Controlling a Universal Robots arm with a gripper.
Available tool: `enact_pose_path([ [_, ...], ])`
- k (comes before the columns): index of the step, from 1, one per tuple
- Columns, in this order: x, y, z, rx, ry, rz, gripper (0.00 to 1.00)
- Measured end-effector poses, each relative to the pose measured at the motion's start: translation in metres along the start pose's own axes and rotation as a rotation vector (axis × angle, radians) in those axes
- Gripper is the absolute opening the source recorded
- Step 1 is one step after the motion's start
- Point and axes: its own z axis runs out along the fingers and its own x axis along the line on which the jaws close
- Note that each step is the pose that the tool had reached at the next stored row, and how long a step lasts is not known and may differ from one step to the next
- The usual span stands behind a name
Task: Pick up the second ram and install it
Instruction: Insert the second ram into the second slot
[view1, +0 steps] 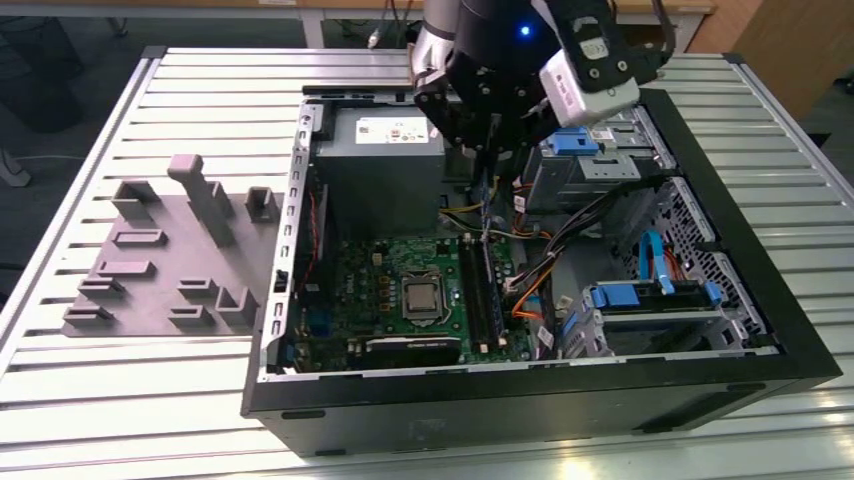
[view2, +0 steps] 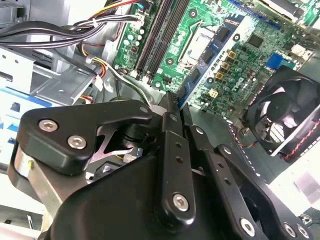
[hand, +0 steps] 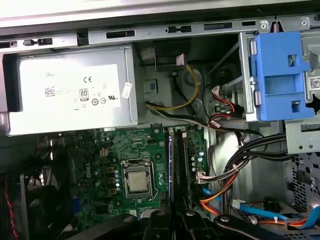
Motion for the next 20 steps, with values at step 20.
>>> enact_pose_path([
  [20, -0.0001, 0.0003, 0.0195, 0.0000, 0.0001, 0.000, 0.14],
])
